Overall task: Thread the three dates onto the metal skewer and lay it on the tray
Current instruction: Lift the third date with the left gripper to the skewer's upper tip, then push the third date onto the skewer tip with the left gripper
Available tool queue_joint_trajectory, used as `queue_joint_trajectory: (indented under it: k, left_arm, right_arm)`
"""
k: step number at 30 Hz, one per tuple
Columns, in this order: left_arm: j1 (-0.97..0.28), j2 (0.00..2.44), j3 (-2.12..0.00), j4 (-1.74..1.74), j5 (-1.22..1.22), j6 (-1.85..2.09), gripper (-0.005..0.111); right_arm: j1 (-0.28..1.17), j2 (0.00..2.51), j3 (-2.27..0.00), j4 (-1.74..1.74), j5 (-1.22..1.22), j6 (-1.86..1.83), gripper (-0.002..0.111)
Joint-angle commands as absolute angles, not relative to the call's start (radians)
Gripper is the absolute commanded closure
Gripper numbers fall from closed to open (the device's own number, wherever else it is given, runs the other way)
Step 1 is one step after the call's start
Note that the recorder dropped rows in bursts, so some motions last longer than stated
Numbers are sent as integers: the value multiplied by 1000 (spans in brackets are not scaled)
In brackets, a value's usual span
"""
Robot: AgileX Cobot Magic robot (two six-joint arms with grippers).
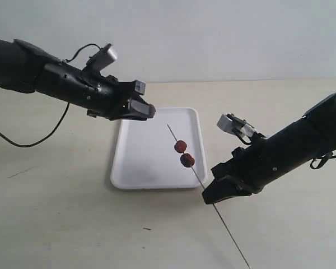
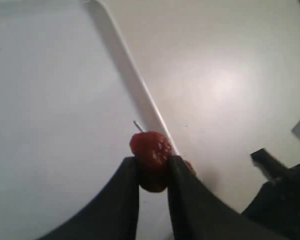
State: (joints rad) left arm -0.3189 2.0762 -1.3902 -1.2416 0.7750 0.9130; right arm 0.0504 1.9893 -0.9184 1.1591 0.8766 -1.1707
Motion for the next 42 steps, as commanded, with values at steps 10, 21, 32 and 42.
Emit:
queue_joint_trajectory:
  k: [10,21,32,42]
  left_arm:
    - [-209,2070,-1387,-1376,969,976,87]
    - [-209,2071,-1387,-1369,1018,976,87]
    - [-209,2071,-1387,-1365,1018,976,87]
    - [-209,2071,-1387,-1356,1020,976,87]
  right_arm:
    - [46,1988,-914,1259,1044,-1354,108]
    - [46,1988,-914,1282,1067,-1394,108]
    - [46,1988,-914,1294,1070,-1411,108]
    - [46,1988,-914,1300,1070,-1413,108]
